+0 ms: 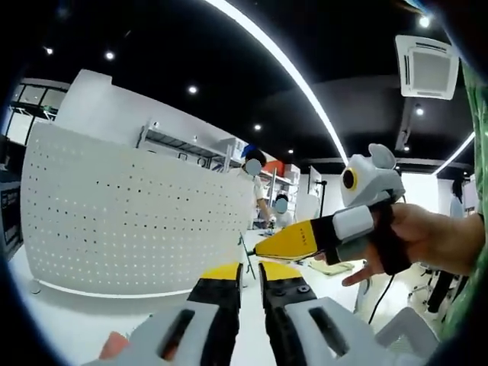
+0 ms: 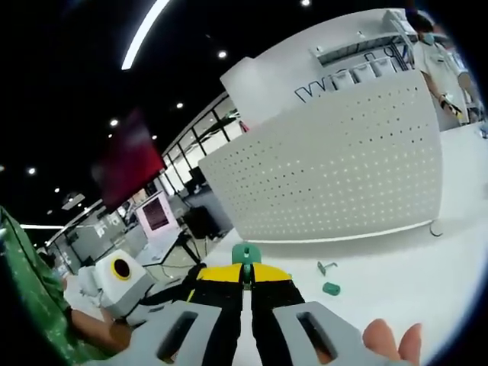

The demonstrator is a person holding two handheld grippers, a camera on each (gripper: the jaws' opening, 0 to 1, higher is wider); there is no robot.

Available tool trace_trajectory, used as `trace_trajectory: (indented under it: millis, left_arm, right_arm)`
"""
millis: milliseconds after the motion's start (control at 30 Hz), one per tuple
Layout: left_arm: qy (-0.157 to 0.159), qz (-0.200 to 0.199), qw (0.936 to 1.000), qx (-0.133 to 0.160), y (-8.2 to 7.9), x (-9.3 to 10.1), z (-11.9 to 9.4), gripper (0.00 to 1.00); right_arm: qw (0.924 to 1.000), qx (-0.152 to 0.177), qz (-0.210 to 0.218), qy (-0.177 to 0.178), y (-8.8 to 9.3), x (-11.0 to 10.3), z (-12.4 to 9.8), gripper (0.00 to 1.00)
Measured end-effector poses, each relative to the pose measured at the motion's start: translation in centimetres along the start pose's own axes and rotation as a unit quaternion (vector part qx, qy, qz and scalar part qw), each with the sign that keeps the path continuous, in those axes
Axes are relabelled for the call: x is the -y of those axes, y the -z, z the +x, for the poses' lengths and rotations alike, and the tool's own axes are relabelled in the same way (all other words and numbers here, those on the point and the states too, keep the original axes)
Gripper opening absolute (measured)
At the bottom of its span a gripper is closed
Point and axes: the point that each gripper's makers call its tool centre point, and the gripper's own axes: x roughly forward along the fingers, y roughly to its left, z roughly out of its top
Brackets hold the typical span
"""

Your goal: Insert the hook assembly into the mounting plate slot until the hook locks in place.

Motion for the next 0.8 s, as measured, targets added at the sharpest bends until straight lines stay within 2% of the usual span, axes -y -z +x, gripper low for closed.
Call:
trace_trajectory:
  millis: [67,267,367,433,533,633,800]
  left_arm:
    - [0.006,-0.002,1.0000,-0.004,0.1,0.2,0.0,0.08]
    - [0.010,-0.004,0.9999,-0.011,0.2,0.3,0.0,0.13]
    - [0.016,-0.013,0.9995,-0.024,0.5,0.5,0.1,0.21]
    - [0.018,-0.008,0.9996,-0.021,0.3,0.5,0.1,0.27]
    - [0.039,-0.007,0.9988,-0.030,0.4,1.0,0.2,0.30]
    - [0.058,0.015,0.9972,-0.046,0.6,1.2,0.1,0.34]
    - [0.065,0.013,0.9957,-0.065,0.6,0.3,-0.2,0.42]
  right_arm:
    - [1.0000,-0.001,0.000,0.000,0.1,0.0,0.0,0.01]
    - [1.0000,-0.001,-0.001,0.000,0.1,0.0,0.0,0.01]
    - [1.0000,0.001,-0.002,0.000,0.0,0.1,0.1,0.01]
    - [1.0000,0.002,-0.002,0.000,0.0,0.1,0.0,0.01]
    - [1.0000,0.003,-0.002,0.001,-0.1,0.2,0.0,0.01]
    - [1.0000,0.003,-0.003,0.001,-0.1,0.2,0.0,0.01]
    - [1.0000,0.003,-0.003,0.002,0.0,0.3,-0.1,0.01]
